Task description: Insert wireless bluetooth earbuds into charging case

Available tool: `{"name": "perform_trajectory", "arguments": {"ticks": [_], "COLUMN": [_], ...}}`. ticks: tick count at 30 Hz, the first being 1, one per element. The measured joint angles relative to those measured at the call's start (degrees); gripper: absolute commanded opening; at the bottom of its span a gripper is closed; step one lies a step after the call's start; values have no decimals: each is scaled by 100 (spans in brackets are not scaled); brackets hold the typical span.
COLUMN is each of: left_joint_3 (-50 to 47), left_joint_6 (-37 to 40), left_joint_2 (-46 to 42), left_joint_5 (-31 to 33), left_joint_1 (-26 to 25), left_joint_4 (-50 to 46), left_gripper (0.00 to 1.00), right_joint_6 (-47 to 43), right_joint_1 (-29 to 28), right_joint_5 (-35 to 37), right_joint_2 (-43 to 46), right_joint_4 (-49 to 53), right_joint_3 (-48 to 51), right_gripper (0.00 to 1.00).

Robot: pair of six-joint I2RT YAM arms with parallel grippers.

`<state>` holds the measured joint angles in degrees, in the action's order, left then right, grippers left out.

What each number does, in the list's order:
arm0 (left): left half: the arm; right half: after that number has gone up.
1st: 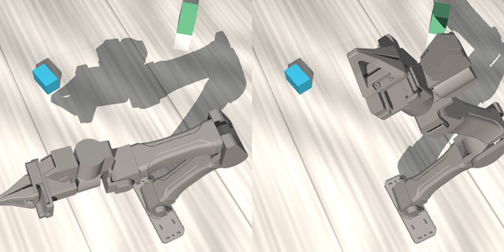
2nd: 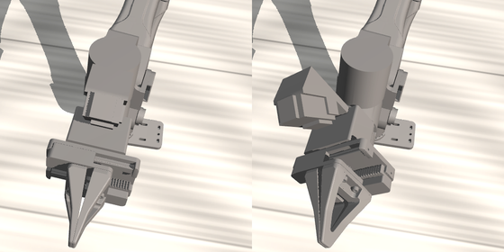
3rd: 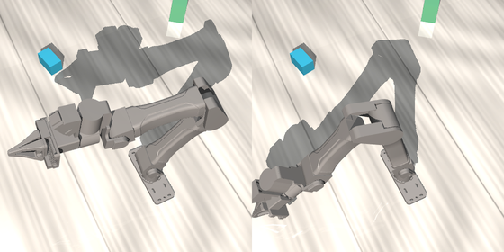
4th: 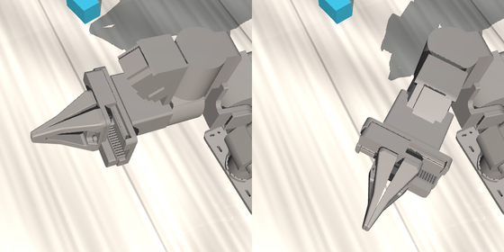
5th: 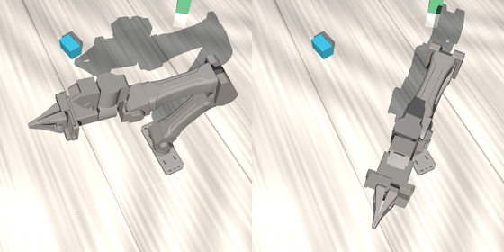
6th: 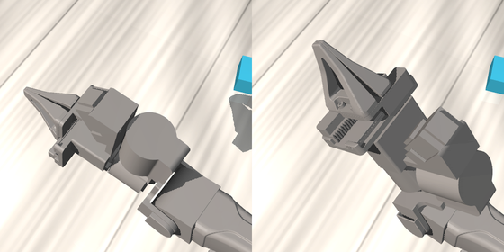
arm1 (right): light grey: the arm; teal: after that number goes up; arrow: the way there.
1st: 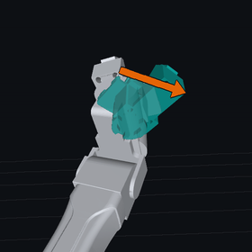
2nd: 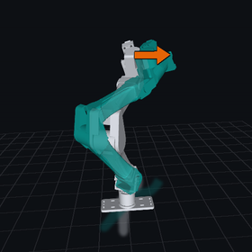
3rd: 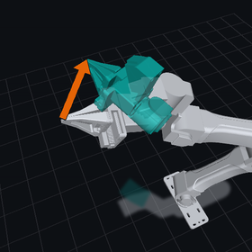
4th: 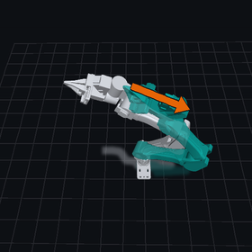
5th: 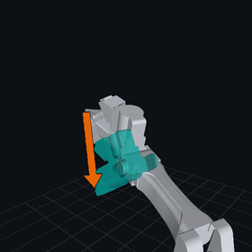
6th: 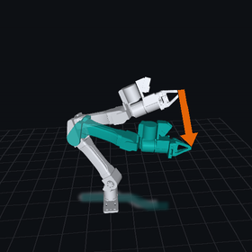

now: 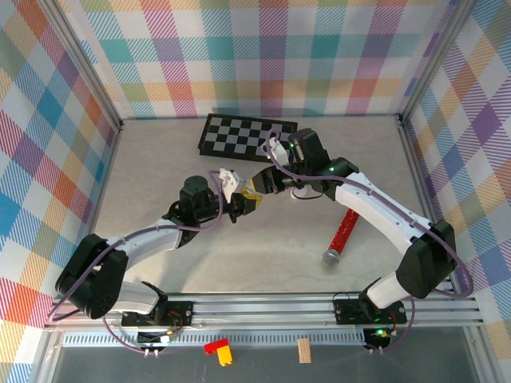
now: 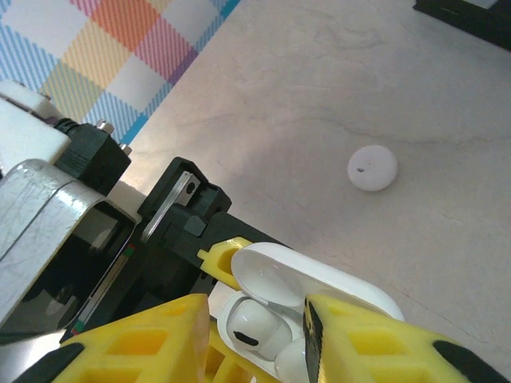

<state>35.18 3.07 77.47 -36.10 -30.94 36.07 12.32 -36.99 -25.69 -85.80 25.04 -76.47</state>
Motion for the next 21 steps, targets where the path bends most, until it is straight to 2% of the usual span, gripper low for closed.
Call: {"name": "perform_trajectory", "arguments": {"ticks": [6, 16, 21], "left_joint_3": [0, 0, 0], "left_joint_6": [-2, 0, -2], "left_joint_2": [-179, -197, -197], "left_joint_5": [-13, -17, -4], "left_joint_1": [2, 26, 35], "left_joint_4": [-127, -142, -140], "left_gripper": [0, 0, 0], "right_joint_6": [-186, -254, -269], "right_joint_1": [101, 105, 105], "right_joint_5": [-133, 175, 264], "right_joint_2": [0, 0, 0], "right_joint_4": [66, 223, 317], "right_joint_3": [-68, -177, -247], "right_gripper": [42, 41, 37]}}
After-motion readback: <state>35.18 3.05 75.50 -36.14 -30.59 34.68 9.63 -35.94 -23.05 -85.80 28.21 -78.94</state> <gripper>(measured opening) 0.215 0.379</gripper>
